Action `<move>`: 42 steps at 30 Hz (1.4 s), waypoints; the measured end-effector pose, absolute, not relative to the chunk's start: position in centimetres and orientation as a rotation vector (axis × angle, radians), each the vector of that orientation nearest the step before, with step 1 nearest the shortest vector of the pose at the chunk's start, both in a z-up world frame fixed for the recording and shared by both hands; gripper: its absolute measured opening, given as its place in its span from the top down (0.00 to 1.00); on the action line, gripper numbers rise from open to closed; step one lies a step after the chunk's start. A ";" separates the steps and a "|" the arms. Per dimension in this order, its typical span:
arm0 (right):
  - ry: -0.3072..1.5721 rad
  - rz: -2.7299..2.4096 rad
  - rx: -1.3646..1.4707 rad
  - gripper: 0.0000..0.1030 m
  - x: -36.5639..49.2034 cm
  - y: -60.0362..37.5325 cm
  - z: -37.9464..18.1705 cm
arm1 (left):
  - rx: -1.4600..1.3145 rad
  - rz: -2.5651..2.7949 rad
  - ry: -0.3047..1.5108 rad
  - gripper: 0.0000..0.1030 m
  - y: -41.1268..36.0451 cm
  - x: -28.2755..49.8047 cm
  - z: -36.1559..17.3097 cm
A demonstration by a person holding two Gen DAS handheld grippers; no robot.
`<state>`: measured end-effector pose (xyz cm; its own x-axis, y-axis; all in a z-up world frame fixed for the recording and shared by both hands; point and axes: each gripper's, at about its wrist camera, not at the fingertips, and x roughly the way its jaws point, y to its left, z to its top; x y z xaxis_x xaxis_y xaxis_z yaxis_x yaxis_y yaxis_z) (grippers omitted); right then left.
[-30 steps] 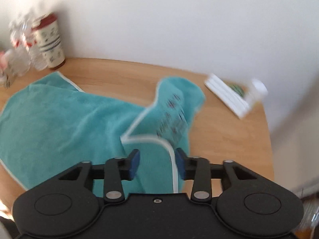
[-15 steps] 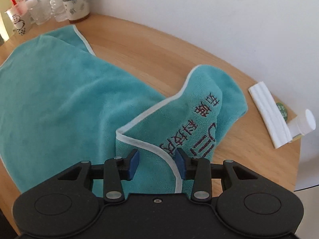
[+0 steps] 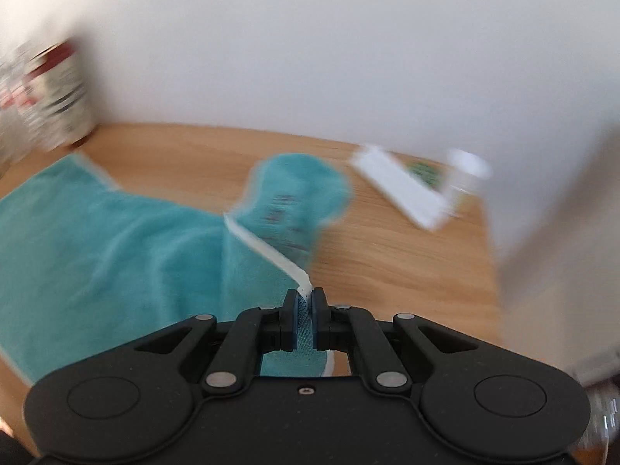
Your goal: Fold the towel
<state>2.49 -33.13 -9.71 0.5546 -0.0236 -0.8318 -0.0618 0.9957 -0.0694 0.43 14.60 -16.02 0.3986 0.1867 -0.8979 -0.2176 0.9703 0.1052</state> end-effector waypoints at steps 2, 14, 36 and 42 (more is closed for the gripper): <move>1.002 -0.086 -0.077 0.94 0.6 -35.3 -9.5 | 0.001 0.246 1.132 0.25 14.5 0.4 -16.0; 1.190 -0.432 0.003 0.94 -7.3 -39.7 -14.2 | 0.060 0.234 1.179 0.18 14.8 1.1 -16.0; 1.329 -0.456 0.026 0.94 1.1 -40.1 -14.5 | 0.077 0.236 1.233 0.10 16.3 1.9 -16.4; 1.391 -0.468 0.026 0.93 -1.3 -40.7 -15.8 | 0.081 0.241 1.234 0.10 16.3 1.8 -16.3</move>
